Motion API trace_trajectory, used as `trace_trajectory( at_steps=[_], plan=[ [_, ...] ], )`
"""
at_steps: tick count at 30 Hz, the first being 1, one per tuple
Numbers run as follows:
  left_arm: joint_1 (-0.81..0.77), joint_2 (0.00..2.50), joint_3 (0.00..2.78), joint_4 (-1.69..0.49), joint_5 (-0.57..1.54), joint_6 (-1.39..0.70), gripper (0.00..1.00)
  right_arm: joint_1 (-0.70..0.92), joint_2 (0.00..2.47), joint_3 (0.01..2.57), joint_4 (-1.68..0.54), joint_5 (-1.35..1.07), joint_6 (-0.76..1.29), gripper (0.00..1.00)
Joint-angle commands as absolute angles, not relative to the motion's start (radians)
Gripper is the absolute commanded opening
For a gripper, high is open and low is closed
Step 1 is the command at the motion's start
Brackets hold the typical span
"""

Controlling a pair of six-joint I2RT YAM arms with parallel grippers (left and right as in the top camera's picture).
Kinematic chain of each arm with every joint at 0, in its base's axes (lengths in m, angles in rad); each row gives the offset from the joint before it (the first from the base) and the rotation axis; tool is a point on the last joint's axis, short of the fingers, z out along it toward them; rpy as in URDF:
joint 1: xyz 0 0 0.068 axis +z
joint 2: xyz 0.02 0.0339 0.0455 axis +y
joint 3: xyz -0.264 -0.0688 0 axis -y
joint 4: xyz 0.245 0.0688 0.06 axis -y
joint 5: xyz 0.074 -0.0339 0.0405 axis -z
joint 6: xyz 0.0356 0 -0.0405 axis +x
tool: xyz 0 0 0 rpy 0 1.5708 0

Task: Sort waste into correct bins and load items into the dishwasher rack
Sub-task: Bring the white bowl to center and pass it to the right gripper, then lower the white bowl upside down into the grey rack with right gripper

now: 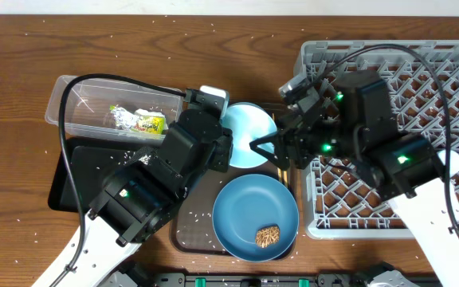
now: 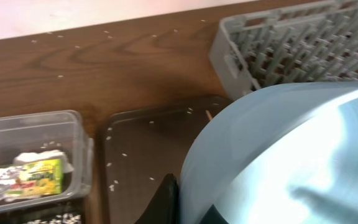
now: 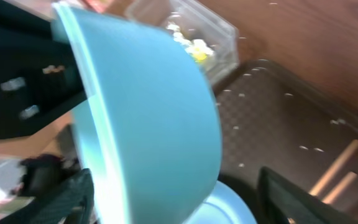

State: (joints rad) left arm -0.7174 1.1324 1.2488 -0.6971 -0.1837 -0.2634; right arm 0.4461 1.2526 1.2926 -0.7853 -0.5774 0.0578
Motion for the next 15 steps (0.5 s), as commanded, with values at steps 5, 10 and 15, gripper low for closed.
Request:
trace_trajectory(
  at_steps=[5, 10, 15],
  plan=[
    [-0.72, 1.122, 1.261, -0.686, -0.13, -0.256, 0.06, 0.52, 1.25, 1.292, -0.762, -0.329, 0.074, 0.36],
    [-0.72, 1.122, 1.261, -0.671, -0.086, -0.26, 0.06, 0.522, 1.25, 1.292, -0.756, -0.249, 0.12, 0.21],
    [-0.72, 1.123, 1.261, -0.656, -0.086, -0.26, 0.06, 0.522, 1.25, 1.292, -0.744, -0.202, 0.149, 0.06]
  ],
)
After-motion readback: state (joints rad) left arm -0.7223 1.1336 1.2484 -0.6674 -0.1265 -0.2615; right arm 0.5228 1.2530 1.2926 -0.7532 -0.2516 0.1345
